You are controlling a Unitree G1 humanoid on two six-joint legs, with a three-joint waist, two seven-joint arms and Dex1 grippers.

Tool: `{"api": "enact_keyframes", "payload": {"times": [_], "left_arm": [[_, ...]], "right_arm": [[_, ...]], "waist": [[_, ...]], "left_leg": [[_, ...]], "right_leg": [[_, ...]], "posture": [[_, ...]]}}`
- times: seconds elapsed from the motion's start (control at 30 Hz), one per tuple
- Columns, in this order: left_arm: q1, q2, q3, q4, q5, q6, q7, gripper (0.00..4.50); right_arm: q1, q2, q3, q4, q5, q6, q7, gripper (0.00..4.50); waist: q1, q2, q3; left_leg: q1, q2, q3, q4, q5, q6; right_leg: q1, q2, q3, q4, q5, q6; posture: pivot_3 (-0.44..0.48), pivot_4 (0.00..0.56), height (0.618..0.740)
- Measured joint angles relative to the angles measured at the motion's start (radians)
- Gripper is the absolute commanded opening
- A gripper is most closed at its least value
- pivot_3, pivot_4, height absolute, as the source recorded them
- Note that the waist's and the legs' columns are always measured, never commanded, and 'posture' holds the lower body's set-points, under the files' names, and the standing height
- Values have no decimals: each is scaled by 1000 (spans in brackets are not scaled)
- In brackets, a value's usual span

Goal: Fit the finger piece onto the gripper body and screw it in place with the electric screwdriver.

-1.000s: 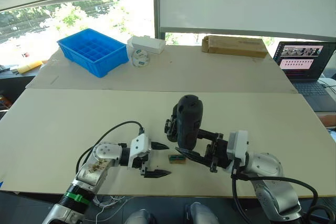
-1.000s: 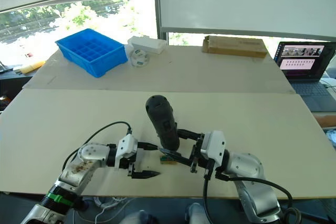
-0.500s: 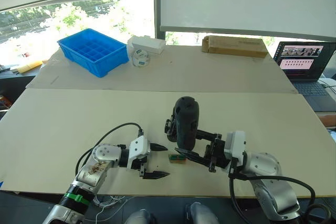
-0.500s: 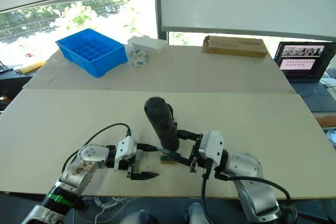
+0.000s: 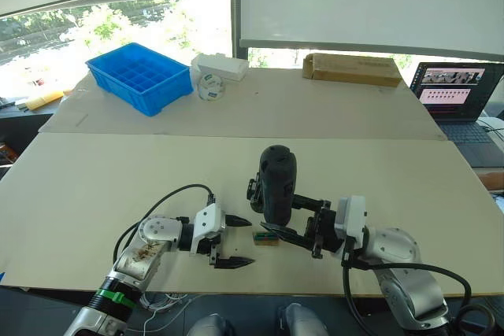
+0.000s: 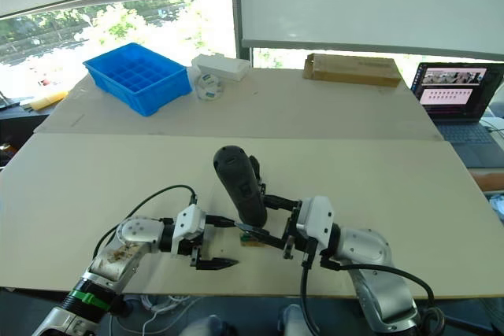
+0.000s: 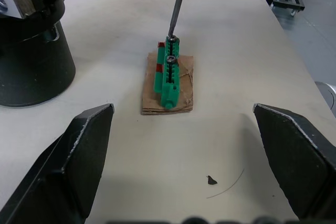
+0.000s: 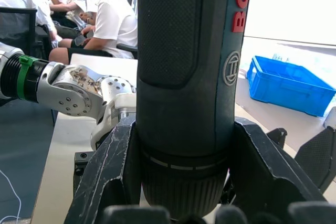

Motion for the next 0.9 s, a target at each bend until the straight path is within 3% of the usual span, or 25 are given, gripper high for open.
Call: {"api": "enact_keyframes", "payload": {"times": [0.9], "left_arm": [[20,-7,12,26,-5,-57,-10,4500]], "right_arm": [[-3,-10,17,1,0,0,-1,1911]], "waist": [[1,0,0]], "left_leg": [[3,0,0,0,0,0]], "right_leg": [[2,-1,1,1,0,0]], "posture": [[0,150,740]]}}
